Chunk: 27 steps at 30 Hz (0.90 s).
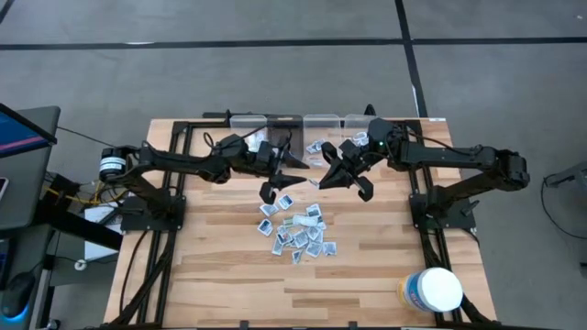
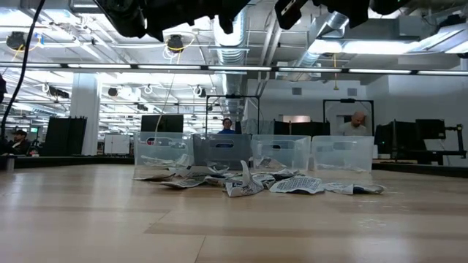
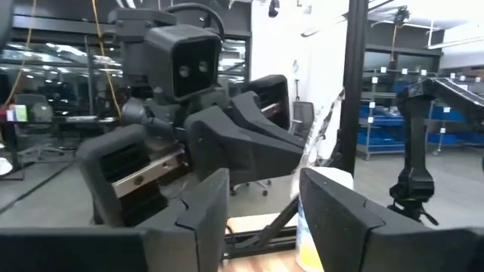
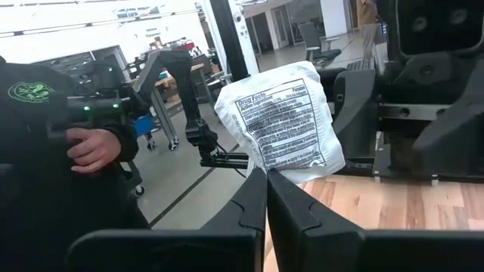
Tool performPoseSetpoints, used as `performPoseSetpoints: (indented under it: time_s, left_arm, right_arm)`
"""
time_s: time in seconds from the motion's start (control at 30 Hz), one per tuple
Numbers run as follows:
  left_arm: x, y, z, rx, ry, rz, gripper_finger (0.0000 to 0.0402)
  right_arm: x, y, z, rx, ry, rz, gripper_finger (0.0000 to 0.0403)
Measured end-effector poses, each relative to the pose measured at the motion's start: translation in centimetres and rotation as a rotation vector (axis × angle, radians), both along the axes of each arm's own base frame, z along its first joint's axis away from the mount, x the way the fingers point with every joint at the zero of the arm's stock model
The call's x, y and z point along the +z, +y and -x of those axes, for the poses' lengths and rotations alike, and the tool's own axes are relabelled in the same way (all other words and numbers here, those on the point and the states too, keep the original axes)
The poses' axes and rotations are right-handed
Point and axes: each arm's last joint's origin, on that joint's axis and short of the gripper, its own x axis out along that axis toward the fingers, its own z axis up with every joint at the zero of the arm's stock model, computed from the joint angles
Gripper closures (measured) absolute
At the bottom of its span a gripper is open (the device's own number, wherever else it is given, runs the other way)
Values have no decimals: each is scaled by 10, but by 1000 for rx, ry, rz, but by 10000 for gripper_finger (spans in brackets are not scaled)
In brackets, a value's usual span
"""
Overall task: Pick & Place First Aid Supplies
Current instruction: Put the towelette pack into the middle transparent bin
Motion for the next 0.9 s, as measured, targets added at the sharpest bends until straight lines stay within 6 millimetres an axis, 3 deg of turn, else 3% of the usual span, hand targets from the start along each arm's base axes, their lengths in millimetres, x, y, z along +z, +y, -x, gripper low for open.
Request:
performPoseSetpoints:
  time_s: [0.53, 0.9]
  left_arm:
    - [2, -3, 0, -27, -11, -10, 300]
    - [2, -3, 0, -40, -10, -16, 382]
  right_arm:
    - [0, -8, 1, -51, -3, 8, 403]
    - [0, -3, 0, -34, -3, 7, 403]
